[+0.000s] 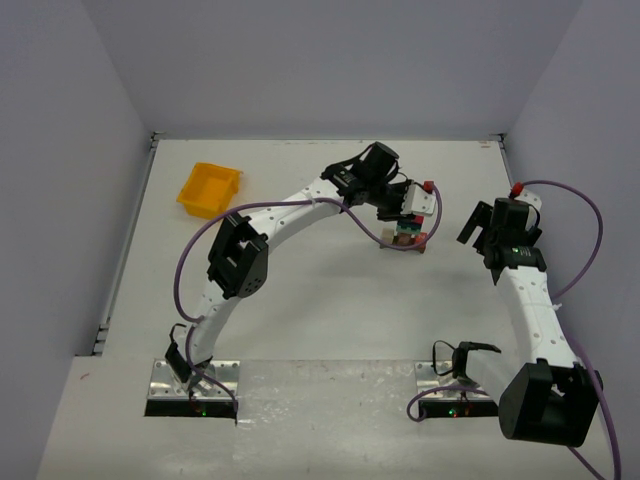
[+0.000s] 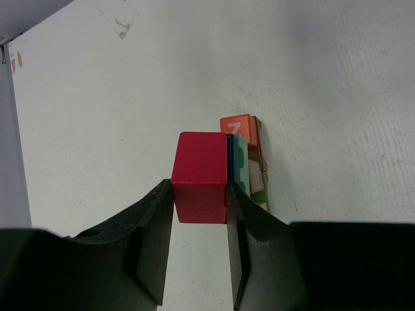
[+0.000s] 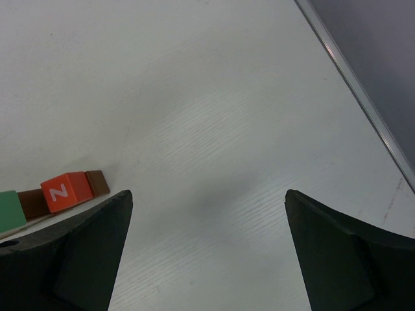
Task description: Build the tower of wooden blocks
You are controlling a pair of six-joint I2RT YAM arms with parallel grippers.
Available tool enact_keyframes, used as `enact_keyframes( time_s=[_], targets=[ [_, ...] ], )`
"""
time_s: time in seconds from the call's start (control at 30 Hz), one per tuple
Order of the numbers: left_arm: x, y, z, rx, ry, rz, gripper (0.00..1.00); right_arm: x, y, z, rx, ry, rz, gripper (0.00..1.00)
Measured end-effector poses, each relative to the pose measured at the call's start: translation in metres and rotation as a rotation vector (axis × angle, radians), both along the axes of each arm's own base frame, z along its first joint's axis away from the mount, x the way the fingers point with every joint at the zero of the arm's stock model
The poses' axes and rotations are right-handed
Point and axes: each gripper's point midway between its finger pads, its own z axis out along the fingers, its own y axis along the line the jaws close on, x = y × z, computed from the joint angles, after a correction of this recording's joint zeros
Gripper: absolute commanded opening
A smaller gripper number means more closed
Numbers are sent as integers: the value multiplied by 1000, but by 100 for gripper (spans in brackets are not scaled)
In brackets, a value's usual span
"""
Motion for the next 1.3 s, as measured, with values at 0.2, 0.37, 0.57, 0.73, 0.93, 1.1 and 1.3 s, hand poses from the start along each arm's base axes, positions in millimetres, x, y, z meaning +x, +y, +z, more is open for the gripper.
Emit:
enact_keyframes(
  time_s=[0.2,0.37,0.57,0.73,0.93,1.1,1.3],
  targets=[
    [1,0,-2,2,-1,2,0,0,0,0,0,0,0,99],
    [1,0,-2,1,-5,5,0,0,0,0,0,0,0,99],
    [1,1,-5,6,-2,5,0,0,0,0,0,1,0,99],
    [1,1,-5,6,-2,5,0,0,0,0,0,1,0,99],
    [1,1,-5,5,-2,5,13,0,0,0,0,1,0,99],
    [1,1,-5,5,-2,5,27,0,0,0,1,1,1,99],
    [1,1,-5,6,-2,6,44,0,1,-1,6,2,6,99]
  ],
)
